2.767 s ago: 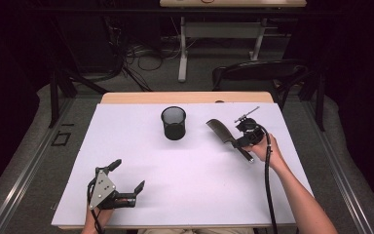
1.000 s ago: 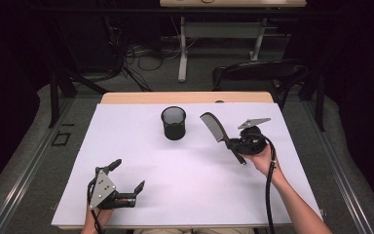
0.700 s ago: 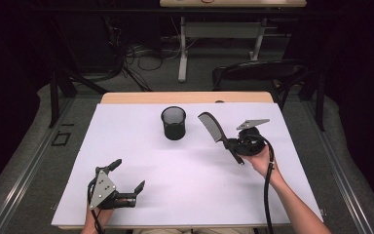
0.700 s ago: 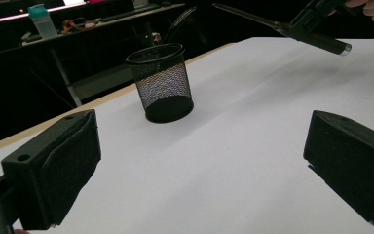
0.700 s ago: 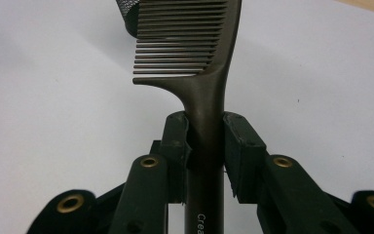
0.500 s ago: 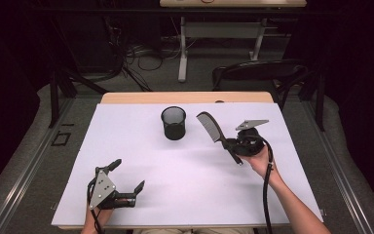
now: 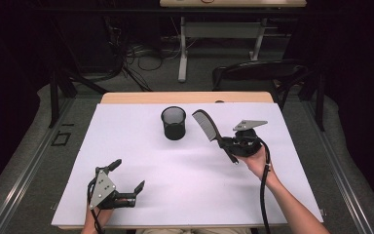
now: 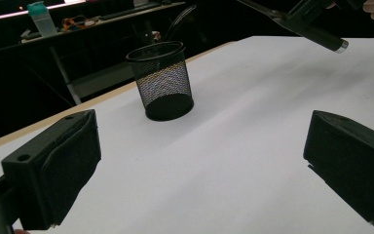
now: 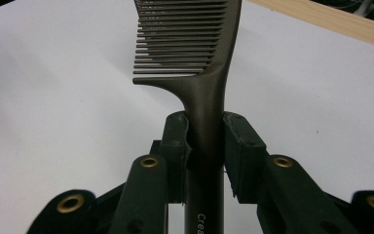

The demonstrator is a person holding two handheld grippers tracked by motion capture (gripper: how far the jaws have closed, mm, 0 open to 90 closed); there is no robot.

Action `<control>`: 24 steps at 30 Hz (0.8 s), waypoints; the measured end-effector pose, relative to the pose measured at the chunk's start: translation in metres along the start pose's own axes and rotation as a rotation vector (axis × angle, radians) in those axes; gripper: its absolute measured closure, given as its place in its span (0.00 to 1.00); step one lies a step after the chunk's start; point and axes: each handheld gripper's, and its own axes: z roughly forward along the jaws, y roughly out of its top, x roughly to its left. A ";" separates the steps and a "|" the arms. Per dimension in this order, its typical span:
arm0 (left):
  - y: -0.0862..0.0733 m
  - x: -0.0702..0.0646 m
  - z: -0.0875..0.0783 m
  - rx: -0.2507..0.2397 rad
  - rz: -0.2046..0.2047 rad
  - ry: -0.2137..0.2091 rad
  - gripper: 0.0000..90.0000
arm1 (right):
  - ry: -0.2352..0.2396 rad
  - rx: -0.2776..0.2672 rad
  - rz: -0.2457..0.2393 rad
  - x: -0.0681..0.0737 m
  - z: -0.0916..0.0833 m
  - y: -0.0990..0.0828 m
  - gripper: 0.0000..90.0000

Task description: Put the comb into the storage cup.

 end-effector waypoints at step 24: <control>0.000 0.000 -0.001 0.001 -0.004 0.004 0.00 | 0.016 -0.081 -0.039 0.015 -0.001 0.008 0.81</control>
